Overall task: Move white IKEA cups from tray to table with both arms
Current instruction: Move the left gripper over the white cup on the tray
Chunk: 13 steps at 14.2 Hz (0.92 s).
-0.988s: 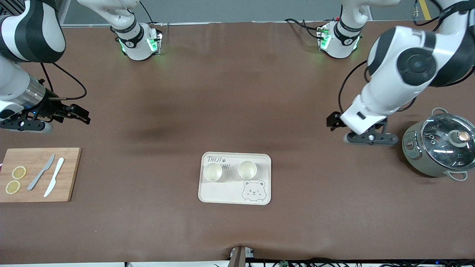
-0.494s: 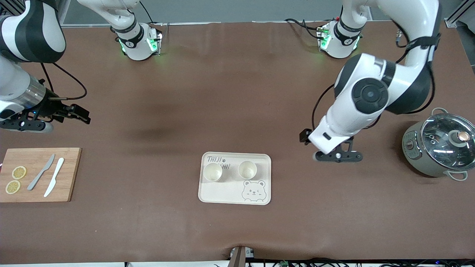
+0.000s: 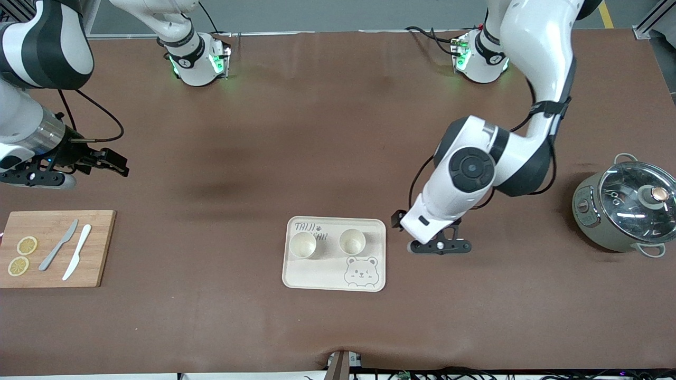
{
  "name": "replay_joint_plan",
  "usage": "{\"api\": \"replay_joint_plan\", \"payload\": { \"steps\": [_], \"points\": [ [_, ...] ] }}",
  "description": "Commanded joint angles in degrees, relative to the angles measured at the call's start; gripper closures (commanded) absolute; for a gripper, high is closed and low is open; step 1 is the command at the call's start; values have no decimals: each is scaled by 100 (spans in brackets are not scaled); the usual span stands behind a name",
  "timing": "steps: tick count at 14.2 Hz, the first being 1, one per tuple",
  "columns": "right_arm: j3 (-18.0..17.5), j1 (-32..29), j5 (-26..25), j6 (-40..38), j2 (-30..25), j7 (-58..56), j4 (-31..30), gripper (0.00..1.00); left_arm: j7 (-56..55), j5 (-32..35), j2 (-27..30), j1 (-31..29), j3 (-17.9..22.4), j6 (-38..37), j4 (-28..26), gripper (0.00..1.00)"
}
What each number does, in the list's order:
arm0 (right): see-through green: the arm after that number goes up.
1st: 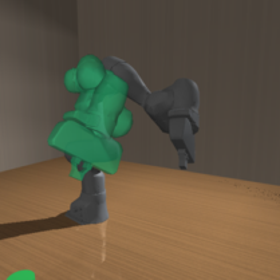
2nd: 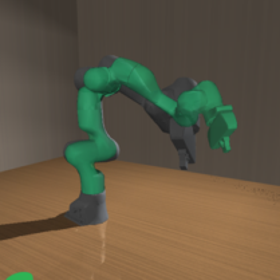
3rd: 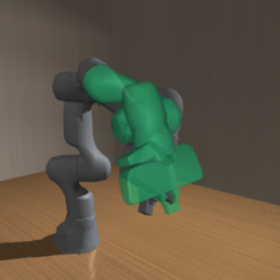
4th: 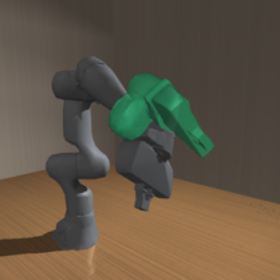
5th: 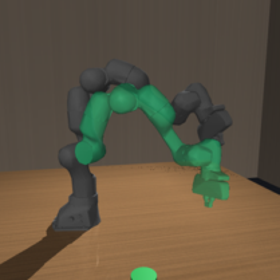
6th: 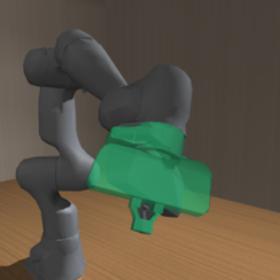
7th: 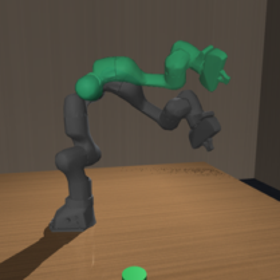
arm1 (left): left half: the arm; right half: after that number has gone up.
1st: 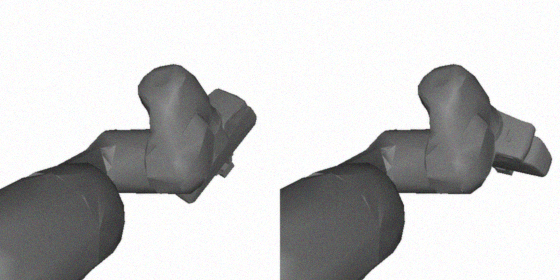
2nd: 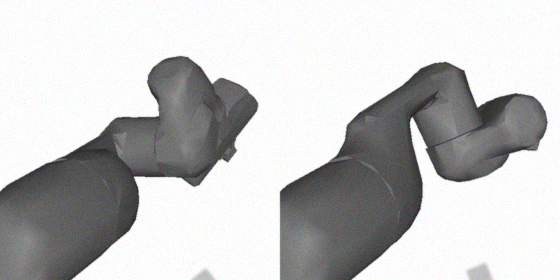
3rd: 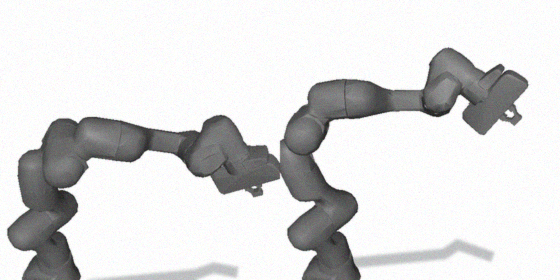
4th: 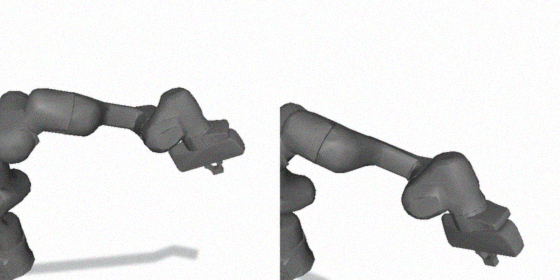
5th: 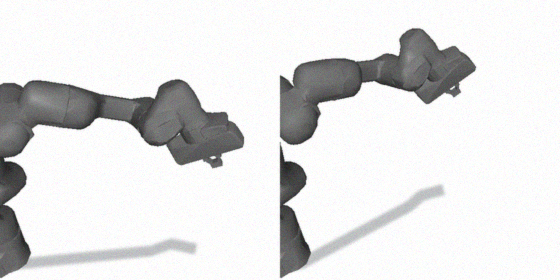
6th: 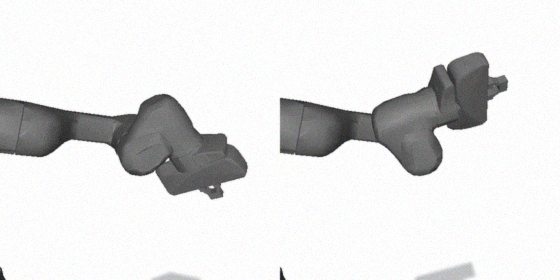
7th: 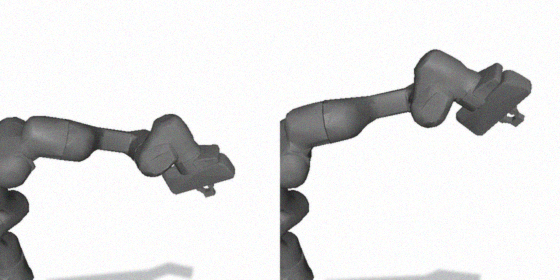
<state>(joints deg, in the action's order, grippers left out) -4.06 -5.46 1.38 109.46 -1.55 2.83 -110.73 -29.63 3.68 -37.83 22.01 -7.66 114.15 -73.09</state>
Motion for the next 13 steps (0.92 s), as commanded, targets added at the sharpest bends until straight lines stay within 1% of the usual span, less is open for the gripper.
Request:
{"api": "replay_joint_plan", "payload": {
  "steps": [1, 2, 3, 7, 13],
  "points": [
    [19, 27, -76, 5, -109, -2, -89, 0, -253, 106, -286, 609, 544, 273, 339, 0],
    [19, 27, -76, 14, -109, -2, -89, 0, -332, 98, -356, 794, 694, 326, 339, 0],
    [19, 27, -76, 14, -109, -2, -89, 0, -446, 97, -409, 865, 722, 423, 331, 0],
    [19, 27, -76, 14, -109, -2, -89, 0, -789, 89, -558, 989, 713, 713, 331, 0],
    [19, 36, -76, 23, -109, -2, -89, 0, -887, 80, -927, 1130, 695, 1258, 322, 0]
  ]
}}
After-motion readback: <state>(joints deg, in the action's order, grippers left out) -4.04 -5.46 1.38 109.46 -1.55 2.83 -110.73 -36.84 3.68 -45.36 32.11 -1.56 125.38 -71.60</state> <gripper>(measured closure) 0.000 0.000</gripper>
